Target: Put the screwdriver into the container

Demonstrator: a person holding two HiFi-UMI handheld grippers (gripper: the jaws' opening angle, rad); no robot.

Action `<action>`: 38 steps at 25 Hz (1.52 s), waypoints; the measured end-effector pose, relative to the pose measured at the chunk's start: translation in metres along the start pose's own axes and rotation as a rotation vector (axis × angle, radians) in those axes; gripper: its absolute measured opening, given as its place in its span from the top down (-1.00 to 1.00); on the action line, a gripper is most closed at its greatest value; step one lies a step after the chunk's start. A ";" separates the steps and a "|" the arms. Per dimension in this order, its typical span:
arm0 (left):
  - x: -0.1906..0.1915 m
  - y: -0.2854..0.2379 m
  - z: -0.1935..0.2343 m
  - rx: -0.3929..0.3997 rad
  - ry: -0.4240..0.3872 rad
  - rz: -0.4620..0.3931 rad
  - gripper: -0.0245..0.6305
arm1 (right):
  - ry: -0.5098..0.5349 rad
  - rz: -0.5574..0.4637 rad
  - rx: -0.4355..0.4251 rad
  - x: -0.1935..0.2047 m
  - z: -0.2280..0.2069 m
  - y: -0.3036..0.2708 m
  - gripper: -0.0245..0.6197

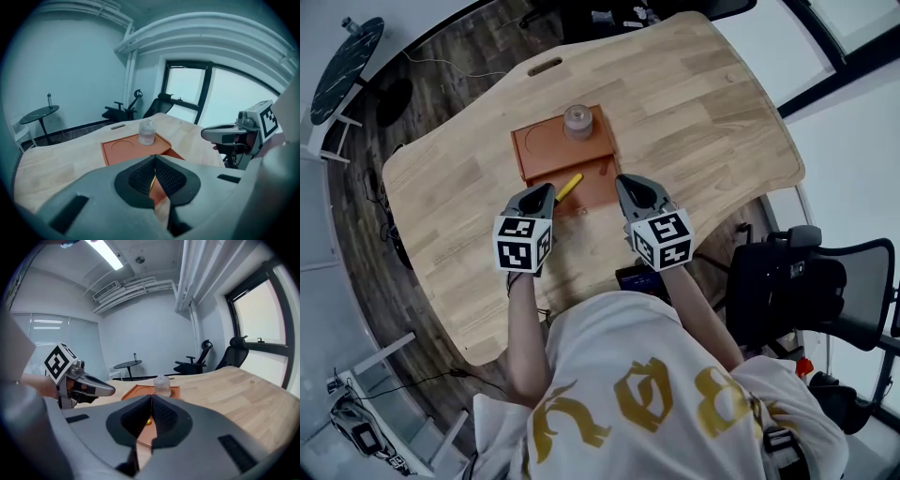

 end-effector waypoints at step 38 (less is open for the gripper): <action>-0.015 0.053 -0.016 -0.085 -0.007 -0.327 0.90 | 0.037 -0.075 0.021 -0.006 0.018 0.032 0.89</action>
Point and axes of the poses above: the fingertips, and each gripper's own axes: y backward along the fingers, z to its left, x out of its underside, the point moved 7 cm from there along y, backward along the fingers, and after that the axes turned 6 degrees about -y, right-handed, at the moved point
